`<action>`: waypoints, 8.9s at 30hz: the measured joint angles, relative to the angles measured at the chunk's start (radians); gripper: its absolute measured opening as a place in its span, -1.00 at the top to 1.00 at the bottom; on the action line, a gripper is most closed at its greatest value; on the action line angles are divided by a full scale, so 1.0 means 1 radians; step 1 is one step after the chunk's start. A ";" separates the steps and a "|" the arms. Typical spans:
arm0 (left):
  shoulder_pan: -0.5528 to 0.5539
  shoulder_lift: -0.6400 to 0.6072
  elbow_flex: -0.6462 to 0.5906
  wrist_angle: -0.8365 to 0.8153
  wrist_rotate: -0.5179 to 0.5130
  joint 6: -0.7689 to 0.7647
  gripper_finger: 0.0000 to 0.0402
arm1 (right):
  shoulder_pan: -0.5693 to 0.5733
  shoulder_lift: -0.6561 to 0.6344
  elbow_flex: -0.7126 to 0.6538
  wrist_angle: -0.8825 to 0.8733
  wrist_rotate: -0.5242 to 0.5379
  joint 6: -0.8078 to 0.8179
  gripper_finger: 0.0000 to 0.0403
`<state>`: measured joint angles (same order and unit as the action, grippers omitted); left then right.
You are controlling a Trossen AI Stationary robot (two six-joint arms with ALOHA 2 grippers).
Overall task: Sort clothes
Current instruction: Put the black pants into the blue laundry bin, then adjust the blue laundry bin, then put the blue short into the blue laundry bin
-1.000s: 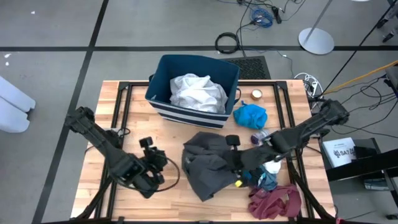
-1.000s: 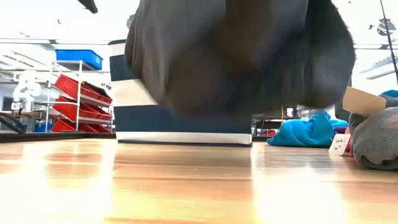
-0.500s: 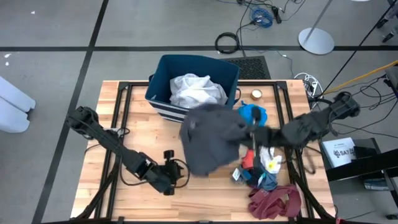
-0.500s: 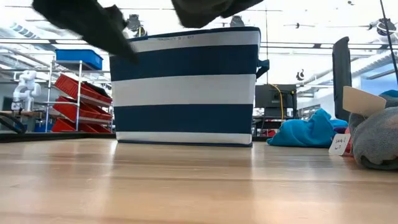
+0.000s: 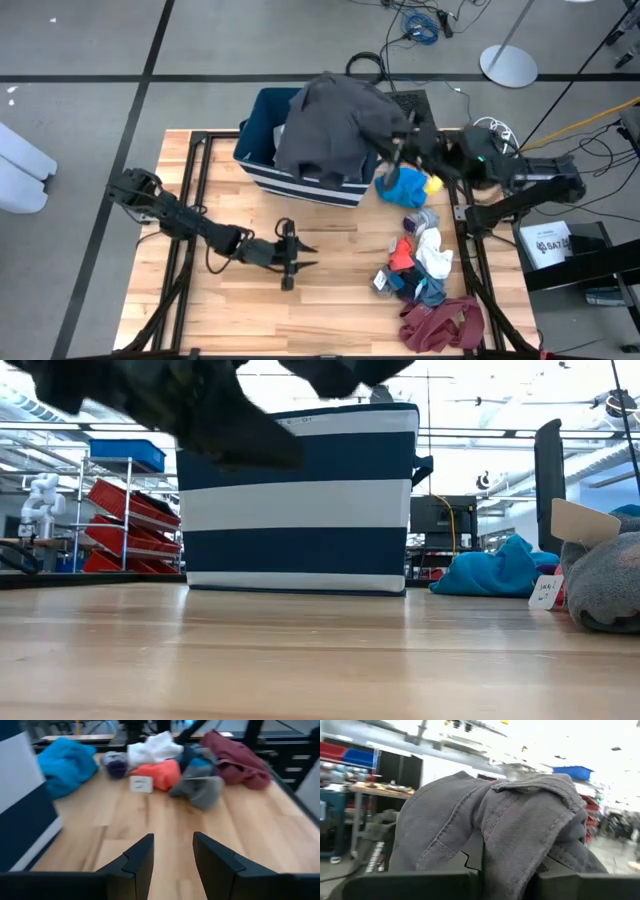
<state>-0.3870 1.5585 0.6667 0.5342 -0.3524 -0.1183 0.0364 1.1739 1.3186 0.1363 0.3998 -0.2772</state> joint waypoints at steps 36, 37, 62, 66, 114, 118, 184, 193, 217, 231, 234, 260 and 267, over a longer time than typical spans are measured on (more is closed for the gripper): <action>0.080 0.033 -0.076 0.050 0.063 0.028 0.28 | -0.359 0.589 0.000 0.062 -0.222 0.389 0.77; 0.081 0.033 -0.076 0.049 0.063 0.029 0.28 | -0.358 0.588 0.000 0.026 -0.222 0.388 0.77; 0.087 0.033 -0.076 0.047 0.063 0.049 0.28 | -0.407 0.436 0.033 -0.522 -0.242 0.342 -0.18; 0.087 0.033 -0.076 0.047 0.063 0.049 0.28 | -0.397 0.419 0.112 -0.597 -0.242 0.314 -0.47; 0.085 0.033 -0.075 -0.013 0.080 -0.006 0.28 | -0.114 0.401 0.224 -1.383 0.081 0.460 1.00; 0.085 0.033 -0.075 -0.013 0.081 -0.007 0.28 | -0.120 0.401 0.209 -1.403 -0.106 0.510 1.00; 0.053 0.033 -0.076 0.087 0.118 -0.027 0.28 | -0.417 -0.221 -0.586 -1.137 -0.146 1.350 -0.62; 0.051 0.033 -0.075 0.086 0.124 -0.034 0.28 | -0.545 -0.139 -0.701 -0.993 -0.323 1.289 -0.58; 0.051 0.033 -0.075 0.085 0.141 -0.058 0.28 | -0.573 -0.142 -0.991 -0.631 -0.291 1.285 -0.51; 0.051 0.033 -0.075 0.085 0.141 -0.059 0.28 | -0.573 -0.141 -0.993 -0.634 -0.296 1.268 0.53; 0.051 0.033 -0.075 0.085 0.141 -0.059 0.28 | -0.573 -0.141 -0.993 -0.634 -0.296 1.242 0.73; 0.051 0.033 -0.075 0.083 0.140 -0.058 0.28 | -0.573 -0.235 -0.440 -1.046 -0.163 1.117 0.94; 0.051 0.033 -0.075 0.082 0.140 -0.058 0.28 | -0.571 -0.238 -0.226 -1.046 -0.156 1.069 0.94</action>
<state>-0.3361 1.5915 0.5915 0.6163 -0.2123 -0.1764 -0.5350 0.9360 1.0922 -0.9097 0.2440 0.7920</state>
